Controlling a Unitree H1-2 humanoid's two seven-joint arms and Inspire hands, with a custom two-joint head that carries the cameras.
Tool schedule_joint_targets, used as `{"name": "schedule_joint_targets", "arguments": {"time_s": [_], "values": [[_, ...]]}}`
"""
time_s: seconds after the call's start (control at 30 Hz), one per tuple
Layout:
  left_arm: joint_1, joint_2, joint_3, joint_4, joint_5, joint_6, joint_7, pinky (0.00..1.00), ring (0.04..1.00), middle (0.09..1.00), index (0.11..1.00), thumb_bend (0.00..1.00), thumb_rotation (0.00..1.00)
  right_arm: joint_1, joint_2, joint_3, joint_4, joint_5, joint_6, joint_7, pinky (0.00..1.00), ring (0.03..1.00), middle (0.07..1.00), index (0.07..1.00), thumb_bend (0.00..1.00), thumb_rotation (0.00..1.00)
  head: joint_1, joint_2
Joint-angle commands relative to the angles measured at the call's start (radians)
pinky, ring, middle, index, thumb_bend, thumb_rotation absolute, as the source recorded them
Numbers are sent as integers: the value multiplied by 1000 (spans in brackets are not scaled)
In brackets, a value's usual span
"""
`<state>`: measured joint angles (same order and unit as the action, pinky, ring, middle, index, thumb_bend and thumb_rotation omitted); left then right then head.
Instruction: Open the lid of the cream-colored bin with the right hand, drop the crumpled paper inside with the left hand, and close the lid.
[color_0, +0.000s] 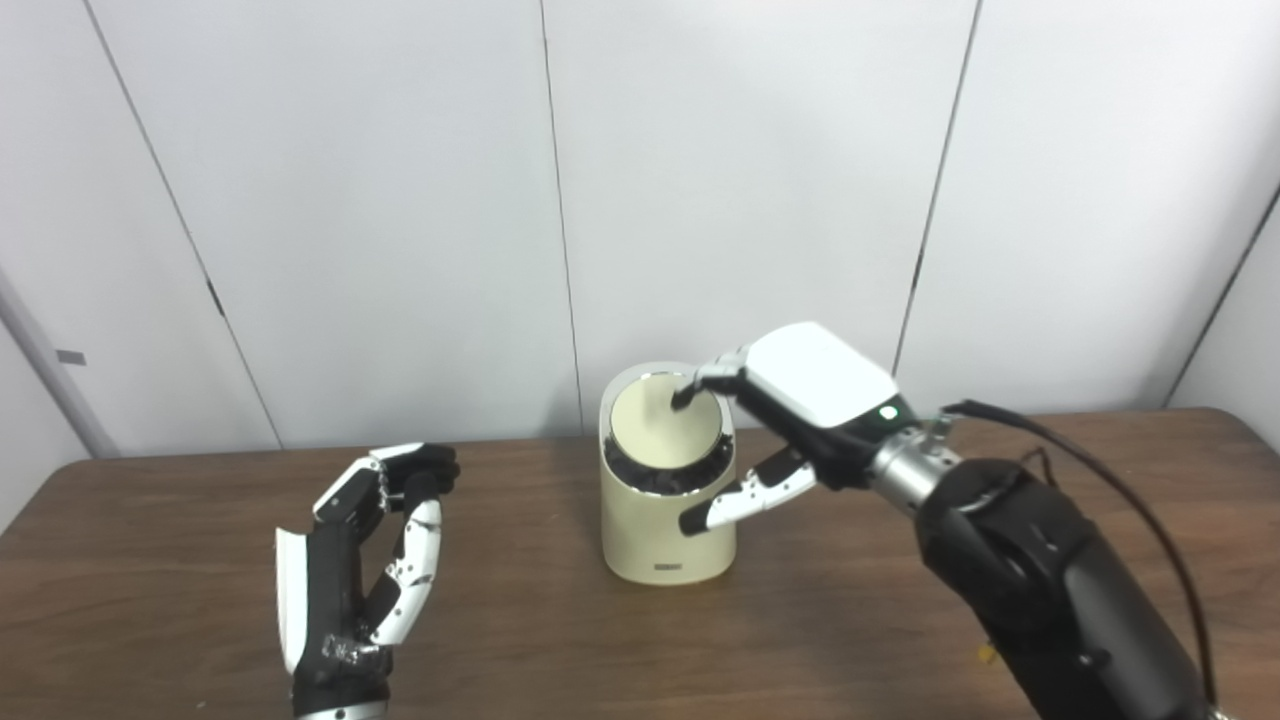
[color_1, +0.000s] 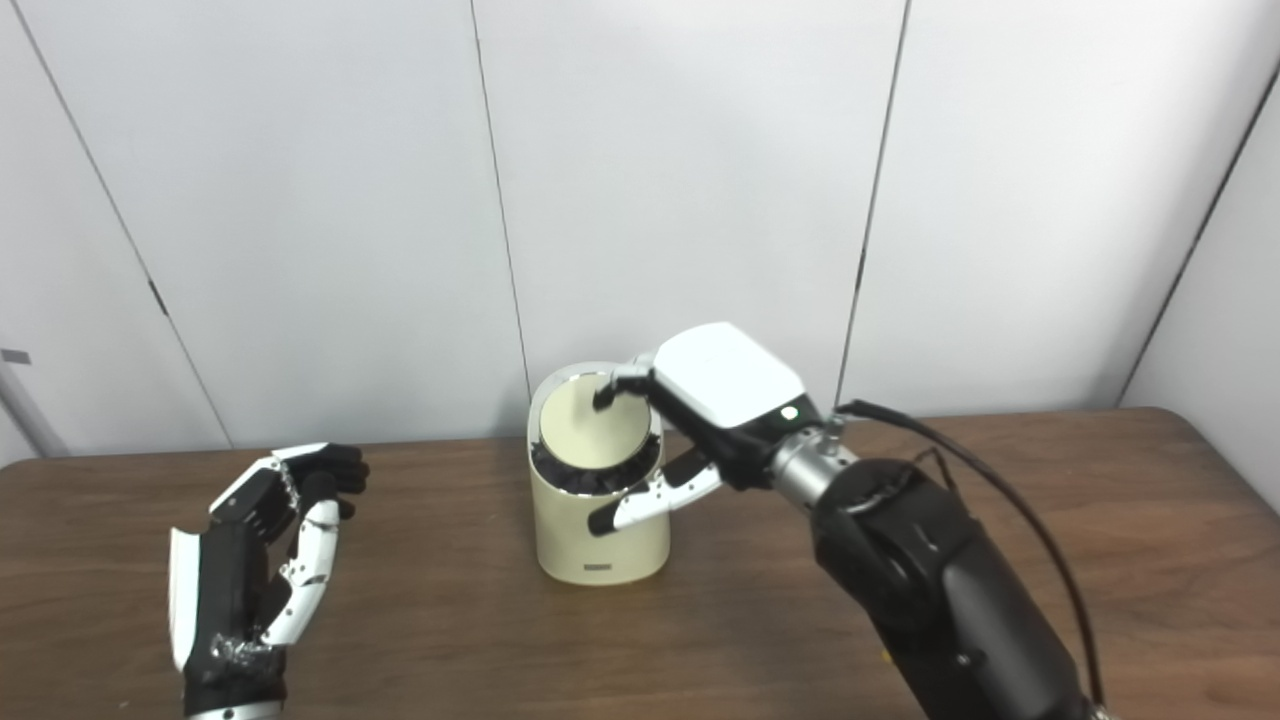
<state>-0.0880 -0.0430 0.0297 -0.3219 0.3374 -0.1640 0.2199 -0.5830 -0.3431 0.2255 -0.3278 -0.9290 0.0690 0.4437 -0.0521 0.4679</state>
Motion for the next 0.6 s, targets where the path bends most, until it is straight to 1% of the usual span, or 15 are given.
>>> {"name": "schedule_joint_targets", "arguments": {"time_s": [0.0,0.03,0.07,0.1,0.13,0.17,0.2,0.27,0.33,0.37,0.43,0.47,0.5,0.53,0.57], "values": [[-21,-1,-1,-23,-9,-5,-6,491,580,592,597,188,490,36,34,-73,-74,44,14,-113,681,775,774,733,579,801,-1,1],[-20,0,-1,-23,-12,-2,-9,494,589,600,604,191,489,65,49,-102,-89,69,7,-151,667,766,775,733,452,756,0,0],[-19,3,-1,-22,-14,-2,-12,497,598,609,612,193,490,91,62,-127,-100,88,2,-183,667,767,779,742,350,741,-2,-3],[-19,7,-1,-21,-12,-5,-13,497,602,614,617,194,492,118,82,-155,-107,112,-14,-237,677,771,781,750,307,762,-3,-2],[-19,11,0,-21,-11,-9,-14,496,605,619,621,195,493,142,103,-178,-113,134,-26,-284,661,754,766,740,281,709,-3,1],[-19,16,1,-20,-11,-16,-14,494,607,622,624,194,494,168,130,-206,-124,172,-32,-329,639,743,759,733,269,666,-2,0],[-19,20,1,-19,-4,-24,-13,493,607,625,626,190,487,193,164,-235,-136,214,-36,-375,635,747,760,735,268,651,-2,-1],[-17,30,1,-19,7,-42,-11,484,600,624,625,166,458,233,223,-272,-162,274,-41,-441,610,737,748,727,247,634,2,2],[-12,37,4,-22,10,-54,-11,483,596,621,622,166,446,274,270,-291,-190,312,-38,-479,603,727,735,713,220,645,4,4],[-9,39,6,-25,11,-57,-10,483,595,619,620,171,443,295,285,-295,-201,325,-39,-492,610,728,733,713,216,669,4,4],[-5,43,9,-31,2,-61,-12,488,597,621,620,173,446,339,301,-299,-209,353,-63,-522,615,728,733,711,218,652,4,9],[-4,48,11,-32,-7,-67,-14,492,600,624,622,172,448,360,301,-303,-195,380,-105,-548,614,727,733,709,224,630,5,10],[-2,52,13,-35,-15,-72,-16,499,603,627,624,173,451,378,301,-305,-179,406,-148,-573,604,721,726,703,233,555,7,12],[-1,55,16,-37,-24,-78,-17,503,604,629,625,175,453,397,300,-309,-156,433,-199,-601,599,718,722,700,237,512,10,13],[1,58,18,-39,-30,-82,-18,508,606,632,625,181,465,408,300,-311,-141,451,-234,-618,594,712,719,698,231,452,12,15]]}}
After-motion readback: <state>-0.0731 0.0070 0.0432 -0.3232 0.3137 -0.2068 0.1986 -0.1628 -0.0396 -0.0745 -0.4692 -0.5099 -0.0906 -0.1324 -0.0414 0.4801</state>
